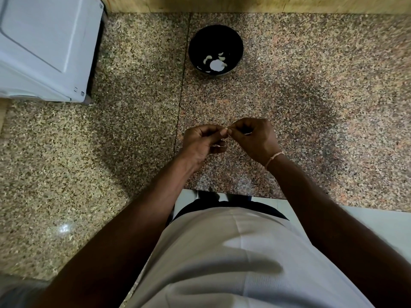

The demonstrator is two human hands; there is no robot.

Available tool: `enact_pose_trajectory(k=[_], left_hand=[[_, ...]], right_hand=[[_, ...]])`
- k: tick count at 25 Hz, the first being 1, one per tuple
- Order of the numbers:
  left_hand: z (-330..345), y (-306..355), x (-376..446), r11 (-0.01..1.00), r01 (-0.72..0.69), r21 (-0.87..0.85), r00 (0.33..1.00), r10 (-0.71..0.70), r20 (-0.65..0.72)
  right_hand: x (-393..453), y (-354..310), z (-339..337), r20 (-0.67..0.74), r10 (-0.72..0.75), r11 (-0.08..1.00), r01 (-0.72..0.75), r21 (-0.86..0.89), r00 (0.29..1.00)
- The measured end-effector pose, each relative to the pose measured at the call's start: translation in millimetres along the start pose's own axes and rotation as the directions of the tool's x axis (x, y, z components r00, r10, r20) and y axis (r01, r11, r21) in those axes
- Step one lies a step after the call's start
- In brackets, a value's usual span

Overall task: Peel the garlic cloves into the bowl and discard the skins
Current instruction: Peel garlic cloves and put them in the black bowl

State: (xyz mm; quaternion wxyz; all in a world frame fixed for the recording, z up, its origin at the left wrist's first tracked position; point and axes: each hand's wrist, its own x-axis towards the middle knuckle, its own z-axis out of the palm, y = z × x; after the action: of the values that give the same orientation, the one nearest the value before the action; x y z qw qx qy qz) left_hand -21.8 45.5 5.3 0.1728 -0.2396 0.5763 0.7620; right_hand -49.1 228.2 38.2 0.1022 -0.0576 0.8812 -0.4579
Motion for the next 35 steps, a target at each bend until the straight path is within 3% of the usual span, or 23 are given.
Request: enact_pose_trajectory(k=[15,25,35], left_hand=[[4.9,6.4,-3.6,0.985,-0.155,0.080,0.988,0.152,0.038],[9.2,6.4,-7.4,0.987,-0.148,0.066,0.986,0.143,0.081],[20.6,1.4,-10.5,0.987,-0.093,-0.128,0.996,0.090,-0.031]], right_hand=[[7.4,1.1,-1.0,0.058,0.008,0.999,-0.010,0.033,0.998],[-0.4,2.0,4.4,0.075,0.029,1.000,-0.029,0.005,0.997],[2.0,3.9,7.5,0.169,0.233,0.892,-0.280,0.354,0.958]])
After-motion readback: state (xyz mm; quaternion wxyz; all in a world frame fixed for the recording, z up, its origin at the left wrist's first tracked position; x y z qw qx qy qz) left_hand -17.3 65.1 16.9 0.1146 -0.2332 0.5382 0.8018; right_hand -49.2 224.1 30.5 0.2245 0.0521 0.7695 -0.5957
